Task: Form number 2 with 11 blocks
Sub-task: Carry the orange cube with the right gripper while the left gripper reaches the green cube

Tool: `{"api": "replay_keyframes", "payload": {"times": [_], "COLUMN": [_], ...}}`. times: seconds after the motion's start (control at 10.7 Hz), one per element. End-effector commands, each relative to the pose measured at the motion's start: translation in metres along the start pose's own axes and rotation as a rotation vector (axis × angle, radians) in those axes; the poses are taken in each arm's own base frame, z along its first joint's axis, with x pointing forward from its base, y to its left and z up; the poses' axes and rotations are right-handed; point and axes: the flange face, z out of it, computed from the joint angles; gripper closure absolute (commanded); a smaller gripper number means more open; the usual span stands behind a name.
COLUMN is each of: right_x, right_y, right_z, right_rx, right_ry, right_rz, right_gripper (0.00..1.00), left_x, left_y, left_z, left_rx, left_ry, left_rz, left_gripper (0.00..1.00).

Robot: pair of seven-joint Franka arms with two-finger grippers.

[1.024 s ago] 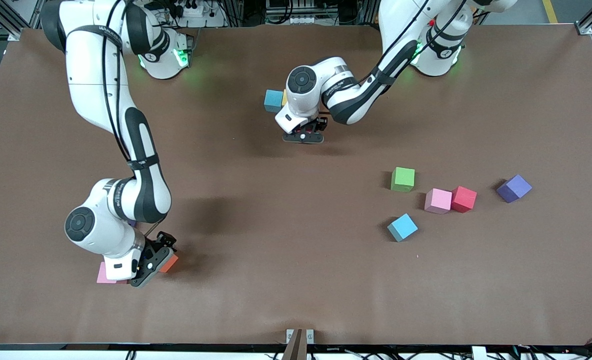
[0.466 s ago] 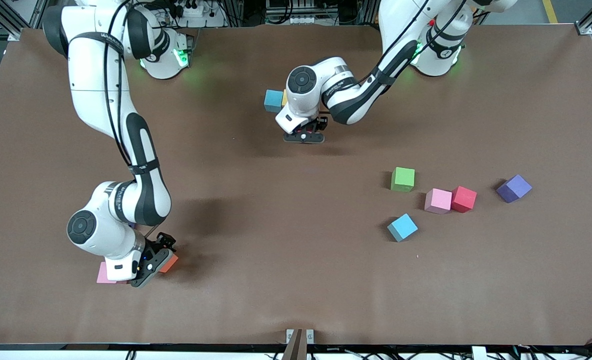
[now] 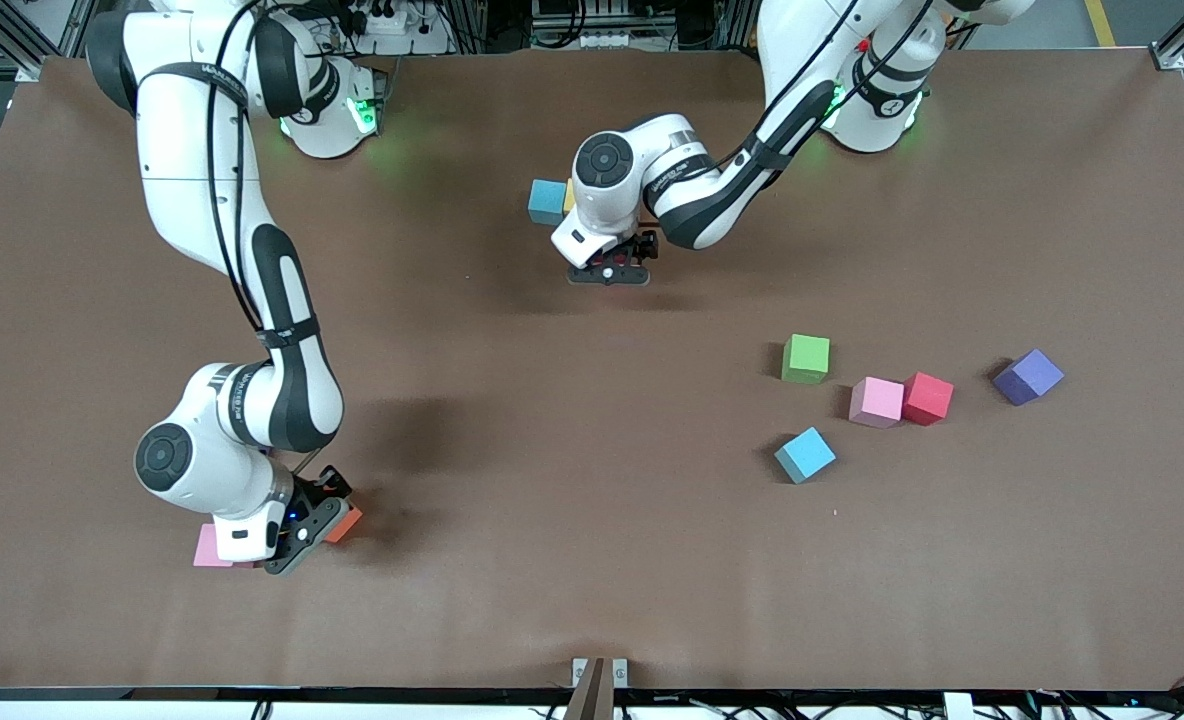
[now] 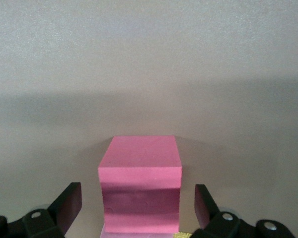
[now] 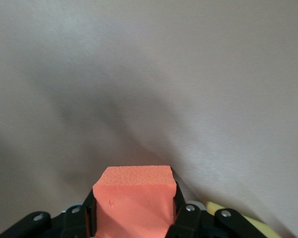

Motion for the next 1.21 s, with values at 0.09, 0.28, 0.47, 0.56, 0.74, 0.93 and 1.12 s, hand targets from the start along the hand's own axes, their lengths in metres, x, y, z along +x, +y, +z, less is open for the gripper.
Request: {"api": "replay_keyframes", "payload": {"times": [0.09,0.28,0.47,0.56,0.74,0.93,1.12], "right_x": [0.037,0.047,0.06,0.063,0.067,0.069,0.065], "right_y": [-0.048,-0.067,-0.101,-0.115,-0.155,-0.198,-0.243], "right_z": [-0.019,-0.023,-0.037,-0.043,-0.048,-0.063,-0.071], "right_rx": [0.051,0.074,0.122,0.148,0.171,0.154,0.133], "right_ry": [-0.014,-0.031,-0.074,-0.092,-0.116,-0.143,-0.159], "right_rz": [0.103,0.16,0.151,0.132,0.083,0.009,-0.073], "right_gripper": [0.8,0.8,0.79,0.79,0.79,0.79,0.79], "left_x": [0.005,0.021,0.053,0.07,0.097,0.124,0.14], "left_y": [-0.012,-0.03,-0.057,-0.073,-0.108,-0.164,-0.227], "left_z": [-0.044,-0.083,-0.111,-0.126,-0.14,-0.153,-0.147], "left_rx": [0.022,0.019,-0.008,-0.025,-0.022,0.033,0.105], "left_ry": [0.041,0.093,0.133,0.15,0.164,0.142,0.055], "left_rz": [-0.027,-0.044,-0.094,-0.134,-0.168,-0.074,0.026], "left_gripper": [0.0,0.0,0.0,0.0,0.0,0.0,0.0]}}
